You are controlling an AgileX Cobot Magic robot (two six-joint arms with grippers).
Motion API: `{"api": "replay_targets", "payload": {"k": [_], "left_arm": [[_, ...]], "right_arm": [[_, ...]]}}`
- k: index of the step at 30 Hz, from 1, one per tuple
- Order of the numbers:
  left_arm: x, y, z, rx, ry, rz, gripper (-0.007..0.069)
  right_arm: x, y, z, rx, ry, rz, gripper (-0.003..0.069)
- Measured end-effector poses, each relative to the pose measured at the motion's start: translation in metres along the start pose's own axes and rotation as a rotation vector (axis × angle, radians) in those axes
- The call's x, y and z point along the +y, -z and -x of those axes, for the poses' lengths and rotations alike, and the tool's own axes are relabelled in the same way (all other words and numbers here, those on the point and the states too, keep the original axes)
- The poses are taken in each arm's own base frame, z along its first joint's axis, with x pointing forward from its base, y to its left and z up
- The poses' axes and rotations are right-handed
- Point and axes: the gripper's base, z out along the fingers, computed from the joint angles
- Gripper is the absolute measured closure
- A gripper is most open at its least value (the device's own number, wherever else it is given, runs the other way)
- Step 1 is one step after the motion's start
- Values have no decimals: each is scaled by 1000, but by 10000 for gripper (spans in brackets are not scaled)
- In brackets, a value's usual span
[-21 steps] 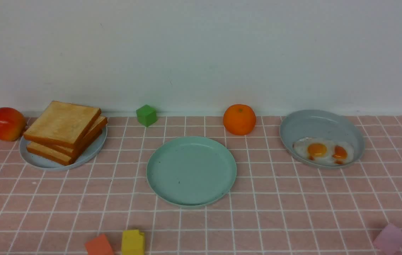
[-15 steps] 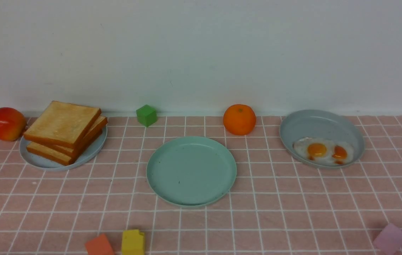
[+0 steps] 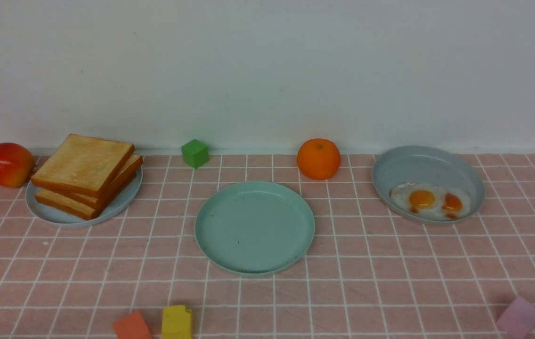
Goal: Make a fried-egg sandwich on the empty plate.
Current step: Use the left arm to grab a slice of bread
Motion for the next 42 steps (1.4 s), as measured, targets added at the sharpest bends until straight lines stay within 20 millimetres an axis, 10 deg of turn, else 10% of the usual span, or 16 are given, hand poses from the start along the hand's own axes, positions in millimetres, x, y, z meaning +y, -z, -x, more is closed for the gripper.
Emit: {"api": "replay_targets", "payload": {"k": [18, 26, 34, 42], "left_arm": [[-7, 11, 43, -441, 710, -252, 387], [-31, 34, 83, -323, 366, -212, 505], [-54, 11, 124, 43, -53, -130, 638], [-81, -30, 144, 510, -245, -113, 638]], "right_arm": [[0, 0, 0, 0, 0, 0, 418], [0, 0, 0, 0, 0, 0, 418], [0, 0, 1, -12, -14, 3, 418], [4, 2, 19, -212, -553, 107, 418]]}}
